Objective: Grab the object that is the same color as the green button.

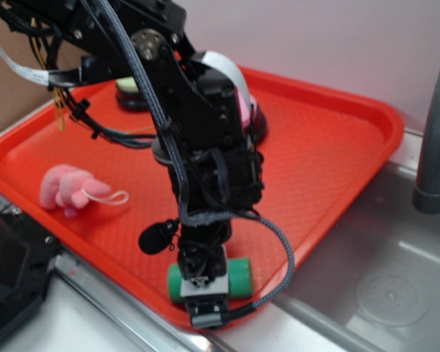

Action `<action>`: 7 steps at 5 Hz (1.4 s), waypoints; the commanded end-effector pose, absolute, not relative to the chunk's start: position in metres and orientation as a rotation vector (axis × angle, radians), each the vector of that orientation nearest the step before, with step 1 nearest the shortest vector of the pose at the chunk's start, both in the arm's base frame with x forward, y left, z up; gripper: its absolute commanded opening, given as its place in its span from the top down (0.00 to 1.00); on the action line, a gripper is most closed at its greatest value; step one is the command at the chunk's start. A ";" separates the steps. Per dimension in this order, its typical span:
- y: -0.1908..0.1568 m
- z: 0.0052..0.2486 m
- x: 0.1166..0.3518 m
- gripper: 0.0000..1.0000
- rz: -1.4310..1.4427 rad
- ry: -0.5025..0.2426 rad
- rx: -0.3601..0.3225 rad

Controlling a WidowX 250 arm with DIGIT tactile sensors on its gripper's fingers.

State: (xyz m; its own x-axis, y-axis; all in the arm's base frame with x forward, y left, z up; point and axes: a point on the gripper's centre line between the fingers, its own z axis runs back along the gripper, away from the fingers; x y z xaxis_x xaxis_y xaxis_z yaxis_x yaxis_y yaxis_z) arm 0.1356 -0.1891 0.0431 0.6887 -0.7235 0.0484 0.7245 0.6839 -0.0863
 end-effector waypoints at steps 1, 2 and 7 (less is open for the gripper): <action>-0.182 0.038 0.131 0.00 -0.769 -0.018 -0.076; -0.176 0.035 0.134 0.00 -0.744 -0.012 -0.055; -0.147 0.023 0.155 1.00 -0.623 -0.002 0.015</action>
